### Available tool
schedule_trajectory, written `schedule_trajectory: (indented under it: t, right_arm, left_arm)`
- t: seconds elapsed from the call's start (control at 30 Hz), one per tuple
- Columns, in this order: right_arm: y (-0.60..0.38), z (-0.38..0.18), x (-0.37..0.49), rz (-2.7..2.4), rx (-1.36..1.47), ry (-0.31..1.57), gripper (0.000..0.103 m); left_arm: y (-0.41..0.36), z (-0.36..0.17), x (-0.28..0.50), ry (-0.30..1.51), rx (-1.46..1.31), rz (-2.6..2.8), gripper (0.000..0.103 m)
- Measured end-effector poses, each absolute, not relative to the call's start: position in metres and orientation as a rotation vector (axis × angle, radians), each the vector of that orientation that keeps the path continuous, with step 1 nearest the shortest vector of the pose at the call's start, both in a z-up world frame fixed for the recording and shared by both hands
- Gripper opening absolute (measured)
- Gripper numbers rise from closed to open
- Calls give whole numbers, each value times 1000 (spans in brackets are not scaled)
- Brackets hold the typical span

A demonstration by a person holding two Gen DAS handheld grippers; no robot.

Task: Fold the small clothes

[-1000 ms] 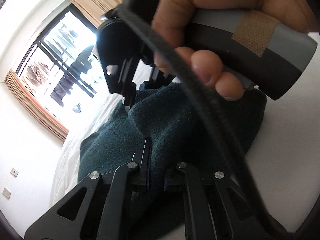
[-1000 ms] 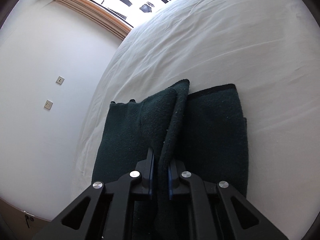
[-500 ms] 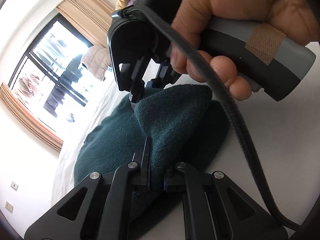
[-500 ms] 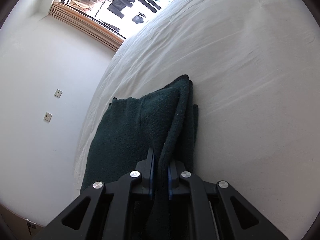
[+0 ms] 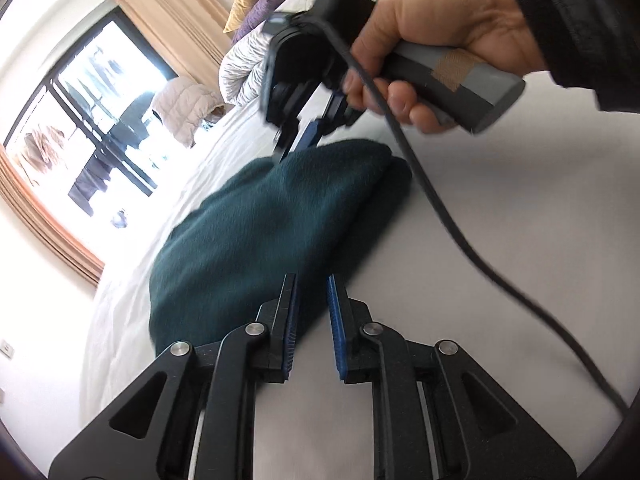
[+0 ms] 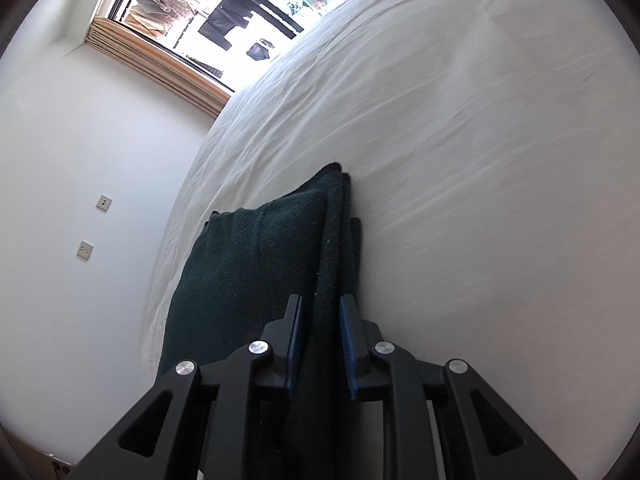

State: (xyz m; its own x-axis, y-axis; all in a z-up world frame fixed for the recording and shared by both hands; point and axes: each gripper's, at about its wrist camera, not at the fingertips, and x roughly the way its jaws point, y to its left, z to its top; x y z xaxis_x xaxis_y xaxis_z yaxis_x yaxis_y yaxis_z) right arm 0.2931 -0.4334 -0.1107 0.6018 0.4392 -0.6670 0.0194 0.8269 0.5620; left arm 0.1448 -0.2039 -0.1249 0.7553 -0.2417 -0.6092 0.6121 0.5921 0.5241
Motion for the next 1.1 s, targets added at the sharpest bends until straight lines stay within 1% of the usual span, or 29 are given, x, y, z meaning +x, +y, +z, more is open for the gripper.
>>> schedule_trajectory:
  t: [0.1,0.2,0.3,0.4,0.5,0.57,0.63,0.67,0.7,0.73,0.83,0.87,0.9,0.93,0.97,1.1]
  right_arm:
    - [-432,-89,269,282,548,850,22]
    - [-422,-73,249,309,500,827,22]
    - [-408,-69,234,317,468,841,22]
    - [-401,-76,221,287,455,880,23]
    - [-404,-85,210,261,473,873,24]
    - [-403,-89,209,248,469,878,24]
    - [-404,-95,209,214,432,895,28]
    - [-406,-99,209,209,419,907,32]
    - [-408,-102,208,212,414,916,33]
    - [-409,-106,207,213,407,925,33]
    - [-405,-113,201,216,363,952,33]
    - [-401,-115,199,220,337,954,26]
    - [-397,-115,196,222,302,956,16]
    - [-392,-116,193,210,260,954,15]
    - [-389,-116,190,194,223,954,12]
    - [-389,-119,181,156,207,940,10]
  left_arm:
    - [-166,-105,146,575,659,-533,15]
    - [-133,-76,169,607,501,-495,15]
    - [-115,-56,203,593,414,-411,15]
    - [-101,-47,243,630,327,-379,15]
    - [-112,-48,282,663,305,-375,15]
    - [-125,-63,304,718,303,-383,15]
    - [-140,-85,317,759,320,-370,15]
    - [-141,-93,319,766,329,-365,15]
    - [-141,-99,318,761,334,-367,14]
    - [-152,-111,304,752,342,-368,14]
    - [-154,-120,288,729,376,-370,14]
    - [-156,-124,283,719,392,-370,14]
    - [-158,-128,279,711,407,-369,14]
    - [-158,-129,273,705,417,-368,14]
    - [-159,-131,270,700,426,-368,14]
    - [-164,-140,261,683,465,-372,14]
